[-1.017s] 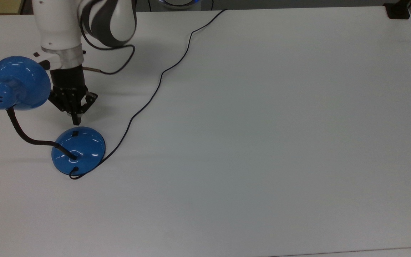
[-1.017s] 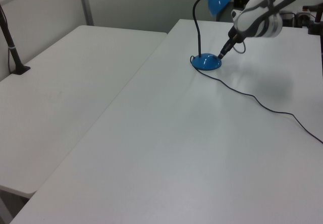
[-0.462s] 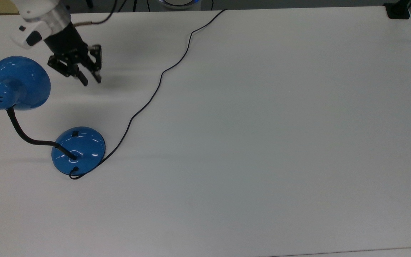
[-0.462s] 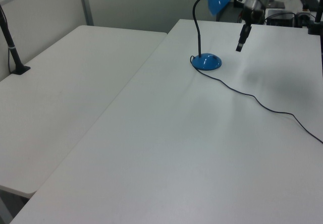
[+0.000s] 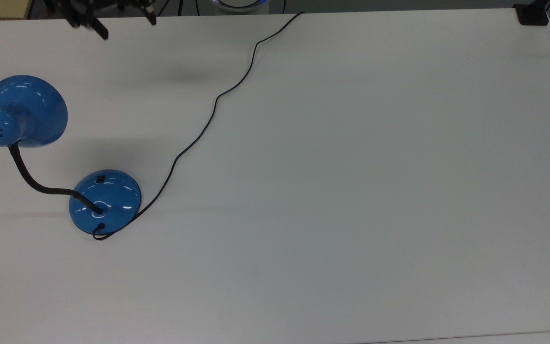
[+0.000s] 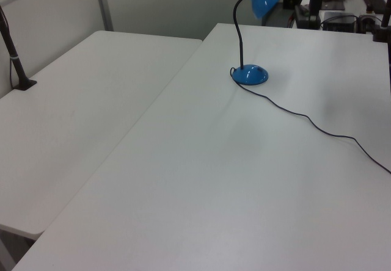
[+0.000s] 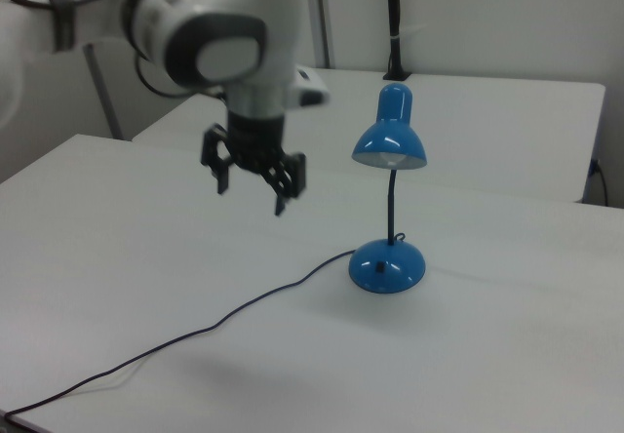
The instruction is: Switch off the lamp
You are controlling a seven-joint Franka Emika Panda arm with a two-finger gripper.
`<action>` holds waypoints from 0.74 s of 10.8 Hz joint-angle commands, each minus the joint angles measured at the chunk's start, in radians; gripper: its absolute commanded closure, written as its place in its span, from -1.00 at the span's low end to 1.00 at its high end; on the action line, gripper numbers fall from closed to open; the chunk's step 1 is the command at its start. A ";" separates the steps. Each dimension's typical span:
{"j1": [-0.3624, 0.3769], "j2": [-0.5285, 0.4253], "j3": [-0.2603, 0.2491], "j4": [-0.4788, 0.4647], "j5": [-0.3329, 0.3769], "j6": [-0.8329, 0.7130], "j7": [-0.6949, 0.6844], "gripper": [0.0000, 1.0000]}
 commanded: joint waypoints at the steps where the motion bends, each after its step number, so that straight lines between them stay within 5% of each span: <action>1: 0.151 -0.058 -0.005 0.042 -0.102 -0.010 0.225 -1.00; 4: 0.279 -0.044 -0.007 0.069 -0.265 0.062 0.383 -1.00; 8: 0.274 -0.049 -0.005 0.065 -0.258 0.095 0.403 -1.00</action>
